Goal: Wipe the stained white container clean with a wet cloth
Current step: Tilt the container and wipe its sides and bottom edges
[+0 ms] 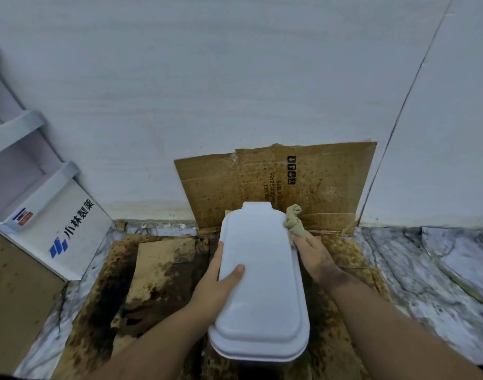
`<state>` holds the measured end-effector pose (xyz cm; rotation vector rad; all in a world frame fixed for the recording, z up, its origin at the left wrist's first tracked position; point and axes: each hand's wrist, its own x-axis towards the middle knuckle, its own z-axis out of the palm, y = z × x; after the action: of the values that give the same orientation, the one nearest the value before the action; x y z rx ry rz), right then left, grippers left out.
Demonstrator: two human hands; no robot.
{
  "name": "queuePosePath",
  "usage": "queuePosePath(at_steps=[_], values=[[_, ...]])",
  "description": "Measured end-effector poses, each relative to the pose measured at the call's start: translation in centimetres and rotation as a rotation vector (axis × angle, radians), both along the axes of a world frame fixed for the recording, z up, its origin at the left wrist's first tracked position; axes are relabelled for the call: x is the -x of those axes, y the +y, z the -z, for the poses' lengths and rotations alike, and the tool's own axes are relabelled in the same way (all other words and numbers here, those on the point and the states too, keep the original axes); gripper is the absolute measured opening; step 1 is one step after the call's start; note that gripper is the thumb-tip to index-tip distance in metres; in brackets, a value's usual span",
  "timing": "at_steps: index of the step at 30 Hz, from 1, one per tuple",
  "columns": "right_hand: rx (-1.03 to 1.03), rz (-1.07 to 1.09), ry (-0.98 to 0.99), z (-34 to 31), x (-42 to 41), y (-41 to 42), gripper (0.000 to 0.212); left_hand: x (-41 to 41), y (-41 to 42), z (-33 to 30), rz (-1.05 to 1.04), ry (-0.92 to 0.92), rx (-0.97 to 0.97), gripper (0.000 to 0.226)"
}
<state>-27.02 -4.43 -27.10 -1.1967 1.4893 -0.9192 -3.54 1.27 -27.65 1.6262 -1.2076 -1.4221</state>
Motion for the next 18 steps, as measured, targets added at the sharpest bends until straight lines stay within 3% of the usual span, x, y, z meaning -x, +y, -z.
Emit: queuePosePath(at_steps=[9, 15, 18], values=[[-0.028, -0.117, 0.101, -0.8, 0.3, 8.0, 0.03, 0.7, 1.3, -2.2, -0.013, -0.106, 0.099, 0.074], [-0.019, -0.247, 0.316, -1.5, 1.5, 13.8, 0.019, 0.7, 2.5, -2.5, -0.036, -0.487, 0.201, 0.082], [-0.013, -0.312, 0.421, -1.4, 2.5, 15.9, 0.043, 0.8, 3.2, -2.6, -0.104, -0.449, 0.19, 0.068]])
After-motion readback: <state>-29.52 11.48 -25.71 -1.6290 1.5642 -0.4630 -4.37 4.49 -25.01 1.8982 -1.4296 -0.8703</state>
